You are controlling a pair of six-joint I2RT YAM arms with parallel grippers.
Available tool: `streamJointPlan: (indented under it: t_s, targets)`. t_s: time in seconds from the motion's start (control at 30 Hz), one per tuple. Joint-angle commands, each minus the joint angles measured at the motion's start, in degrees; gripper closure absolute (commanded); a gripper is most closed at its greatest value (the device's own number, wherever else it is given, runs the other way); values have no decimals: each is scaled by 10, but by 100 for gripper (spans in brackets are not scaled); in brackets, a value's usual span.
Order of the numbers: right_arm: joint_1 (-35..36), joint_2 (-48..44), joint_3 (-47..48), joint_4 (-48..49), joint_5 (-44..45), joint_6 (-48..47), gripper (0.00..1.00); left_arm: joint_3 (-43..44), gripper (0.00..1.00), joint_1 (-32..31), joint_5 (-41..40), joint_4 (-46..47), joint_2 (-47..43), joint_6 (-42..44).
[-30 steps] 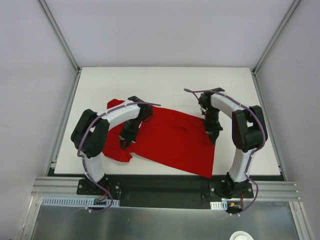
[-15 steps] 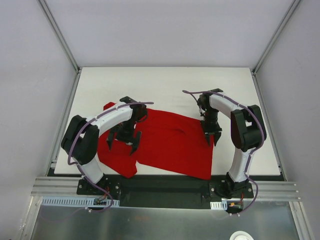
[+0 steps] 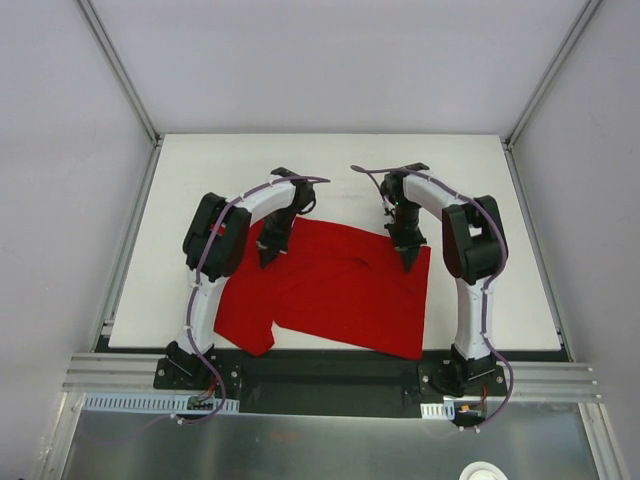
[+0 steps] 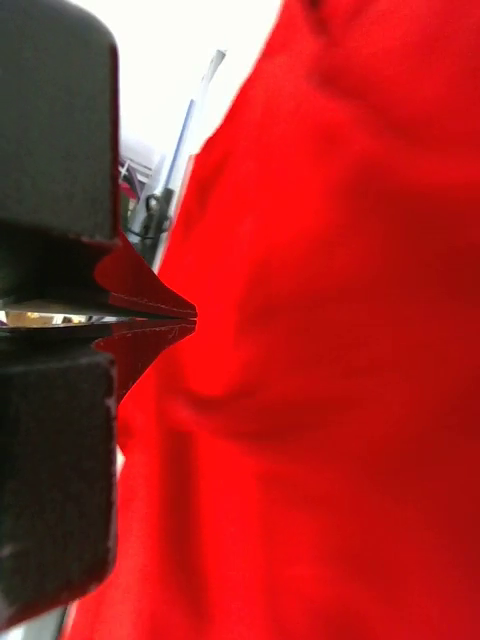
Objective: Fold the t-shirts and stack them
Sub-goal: Grap the side of the flattened tshirt closest away from the robot with both arms
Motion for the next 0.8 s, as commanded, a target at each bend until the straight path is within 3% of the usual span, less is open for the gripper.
streamJointPlan:
  t_s: [0.0,0.1,0.27,0.4,0.53,0.77]
  targets:
    - [-2,11,38,-22,4,-10,99,71,100,39,-6,-1,16,40]
    - [-1,14,43,-9,25,-11,99,99,100,58,0,22,33,51]
    - [-11,39,57,8,39,-7,99,75,100,76,24,116,16,61]
    - [-24,72,81,-5,23,-6,99,64,100,100,100,157,24,66]
    - [-34,95,100,-16,24,-3,99,77,100,127,138,155,44,74]
    - [-57,151,205,-61,57,4,99,125,100,154,106,135,75,82]
